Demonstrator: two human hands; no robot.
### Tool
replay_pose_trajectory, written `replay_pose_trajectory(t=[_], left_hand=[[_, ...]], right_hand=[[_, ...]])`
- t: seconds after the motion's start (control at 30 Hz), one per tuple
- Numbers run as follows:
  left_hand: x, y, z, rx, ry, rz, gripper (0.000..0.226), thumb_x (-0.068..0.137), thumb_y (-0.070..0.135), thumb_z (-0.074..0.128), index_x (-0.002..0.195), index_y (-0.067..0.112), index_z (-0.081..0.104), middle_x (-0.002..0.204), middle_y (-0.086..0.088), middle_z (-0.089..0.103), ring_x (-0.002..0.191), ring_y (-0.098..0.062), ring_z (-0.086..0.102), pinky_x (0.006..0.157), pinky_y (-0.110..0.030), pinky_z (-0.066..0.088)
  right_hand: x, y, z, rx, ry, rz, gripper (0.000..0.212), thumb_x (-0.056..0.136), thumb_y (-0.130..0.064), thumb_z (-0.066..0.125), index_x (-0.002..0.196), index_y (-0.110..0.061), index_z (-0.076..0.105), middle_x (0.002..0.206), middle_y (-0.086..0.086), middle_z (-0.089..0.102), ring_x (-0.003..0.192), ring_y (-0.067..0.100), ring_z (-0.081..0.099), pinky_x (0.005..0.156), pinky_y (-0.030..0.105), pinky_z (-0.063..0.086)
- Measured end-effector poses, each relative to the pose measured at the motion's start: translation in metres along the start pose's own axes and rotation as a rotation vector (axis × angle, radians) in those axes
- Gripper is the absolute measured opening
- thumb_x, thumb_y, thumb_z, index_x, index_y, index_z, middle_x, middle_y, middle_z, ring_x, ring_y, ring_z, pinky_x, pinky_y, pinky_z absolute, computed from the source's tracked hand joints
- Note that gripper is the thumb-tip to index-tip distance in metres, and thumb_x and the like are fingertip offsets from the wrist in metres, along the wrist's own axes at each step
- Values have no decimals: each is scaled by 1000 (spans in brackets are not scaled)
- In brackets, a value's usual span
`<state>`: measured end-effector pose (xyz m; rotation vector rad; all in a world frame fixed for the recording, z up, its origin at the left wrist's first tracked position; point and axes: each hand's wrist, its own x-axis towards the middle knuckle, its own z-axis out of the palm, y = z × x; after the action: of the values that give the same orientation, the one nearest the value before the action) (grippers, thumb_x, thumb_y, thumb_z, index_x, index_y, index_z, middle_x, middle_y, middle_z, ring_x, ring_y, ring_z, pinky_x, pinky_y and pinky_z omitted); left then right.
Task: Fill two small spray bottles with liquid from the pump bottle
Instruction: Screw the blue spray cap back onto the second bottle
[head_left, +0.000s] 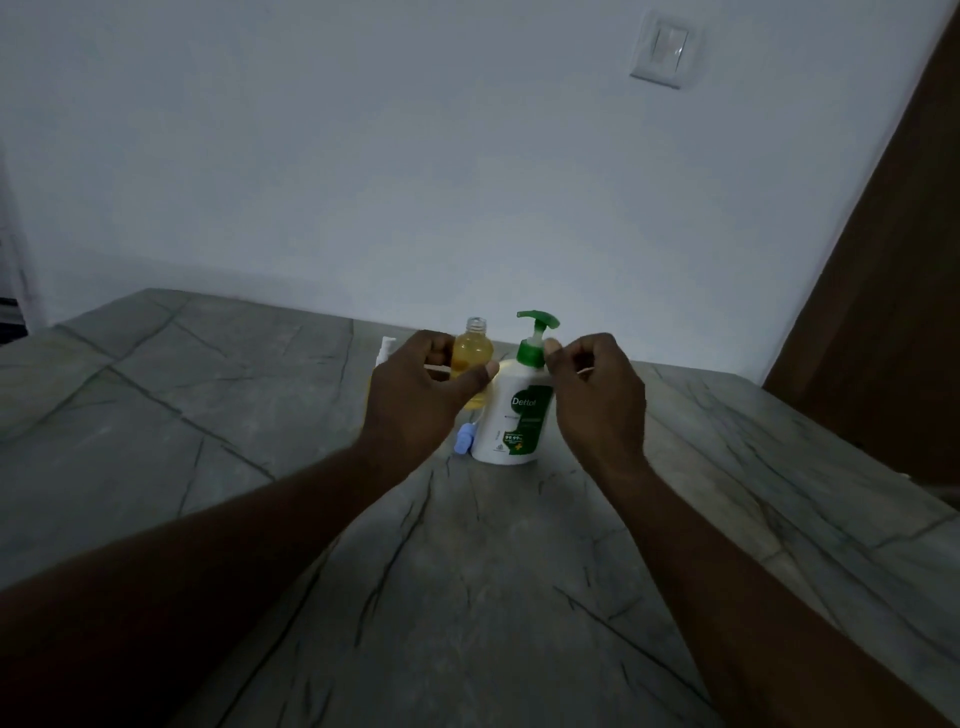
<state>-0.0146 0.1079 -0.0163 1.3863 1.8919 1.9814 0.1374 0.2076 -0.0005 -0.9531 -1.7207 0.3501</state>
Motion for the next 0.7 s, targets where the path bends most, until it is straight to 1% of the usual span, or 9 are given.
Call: replay_pose_trajectory(t=[0.07,0.13,0.2,0.27,0.33,0.43,0.53,0.6,0.7], left_hand=[[-4,0,-4,14,-1,-9,40,81,47,82,109,21,71,97,12,74,89,-4,70,81,-35,62],[-10,-2,-8,36,-16,-8,40,79,50,82,107,23,72,94,14,74,86,0,70,79,-32,62],[-15,-5,-10,67,-42,-6,42,78,52,82,107,23,72,94,15,74,84,2,70,77,-29,62],[-19,-9,-12,92,-64,-15,45,77,53,82,109,23,71,94,13,75,85,0,71,78,-30,63],[-22,-13,-13,94,-77,-30,45,78,51,82,111,22,70,94,10,76,85,-3,73,79,-34,63],[-23,-19,-15,109,-82,-48,36,82,46,81,107,22,70,90,11,75,81,-3,72,78,-32,62],[-23,-23,-14,153,-94,-55,34,83,43,80,107,22,68,90,12,72,82,-3,70,74,-22,58],[-22,-25,-14,189,-110,-56,34,84,41,80,108,21,66,90,13,70,82,-2,68,74,-19,54],[-20,-29,-14,234,-114,-55,28,85,38,80,102,24,62,84,17,64,78,1,63,68,-10,46]], right_hand=[[-14,4,2,-57,-5,-57,31,94,-51,65,108,-23,59,104,-7,65,87,11,64,66,23,46],[-23,6,6,-103,-65,-69,55,87,-54,73,127,-23,53,123,-4,61,99,13,62,74,28,52],[-30,7,10,-138,-97,-83,76,81,-57,78,140,-22,44,137,1,55,112,20,61,82,35,55],[-32,7,15,-143,-124,-88,89,78,-55,81,148,-22,38,147,5,49,124,25,57,90,40,56],[-31,7,20,-104,-155,-43,101,76,-53,84,155,-21,30,154,6,44,133,27,52,99,43,54],[-26,9,24,3,-187,45,111,72,-52,88,158,-24,24,156,5,45,135,26,52,104,44,51],[-23,16,26,70,-239,59,111,70,-47,91,157,-25,26,151,5,51,130,25,56,101,37,51],[-23,19,28,75,-237,52,107,70,-45,92,155,-24,29,149,4,53,129,23,56,99,34,50],[-25,23,31,16,-178,28,101,68,-48,91,149,-23,35,143,3,55,123,22,58,98,40,54]])
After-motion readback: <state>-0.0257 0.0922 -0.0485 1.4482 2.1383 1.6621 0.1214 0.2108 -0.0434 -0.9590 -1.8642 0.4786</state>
